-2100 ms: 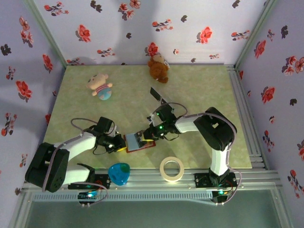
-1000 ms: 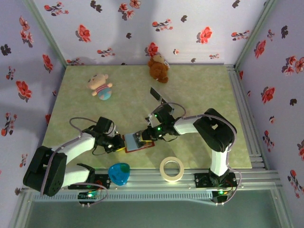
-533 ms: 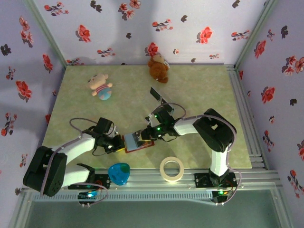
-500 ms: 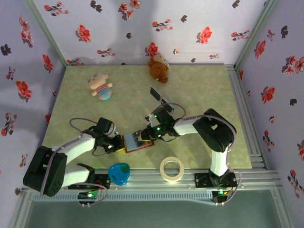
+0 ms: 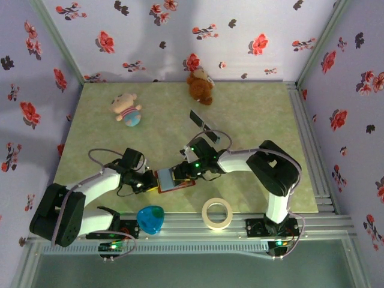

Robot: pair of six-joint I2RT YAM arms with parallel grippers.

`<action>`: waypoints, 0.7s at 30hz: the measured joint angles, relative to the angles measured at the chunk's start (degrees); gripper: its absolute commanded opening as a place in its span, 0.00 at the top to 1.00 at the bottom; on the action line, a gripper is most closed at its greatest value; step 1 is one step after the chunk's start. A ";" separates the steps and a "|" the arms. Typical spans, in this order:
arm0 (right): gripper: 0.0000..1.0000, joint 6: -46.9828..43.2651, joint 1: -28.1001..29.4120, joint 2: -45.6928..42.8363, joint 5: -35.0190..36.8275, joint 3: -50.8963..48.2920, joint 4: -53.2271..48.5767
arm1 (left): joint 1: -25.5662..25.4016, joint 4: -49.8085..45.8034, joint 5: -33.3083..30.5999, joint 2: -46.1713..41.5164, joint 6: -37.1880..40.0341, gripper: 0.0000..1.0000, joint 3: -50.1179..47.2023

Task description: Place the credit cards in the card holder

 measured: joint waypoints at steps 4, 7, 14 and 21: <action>0.53 -4.13 0.00 -0.74 2.14 2.78 -8.57 | 0.00 -0.24 -0.02 0.07 0.02 0.89 0.15; 0.52 -6.56 0.00 -0.79 3.04 4.28 -13.03 | 0.00 -0.24 -0.02 0.07 0.02 0.89 0.15; 0.76 -9.84 0.00 -0.76 5.20 6.27 -19.04 | 0.00 -0.22 0.00 0.15 0.02 0.89 0.15; 0.84 -8.39 0.09 0.90 3.87 6.38 -17.84 | 0.00 -0.20 0.02 0.22 0.00 0.89 0.15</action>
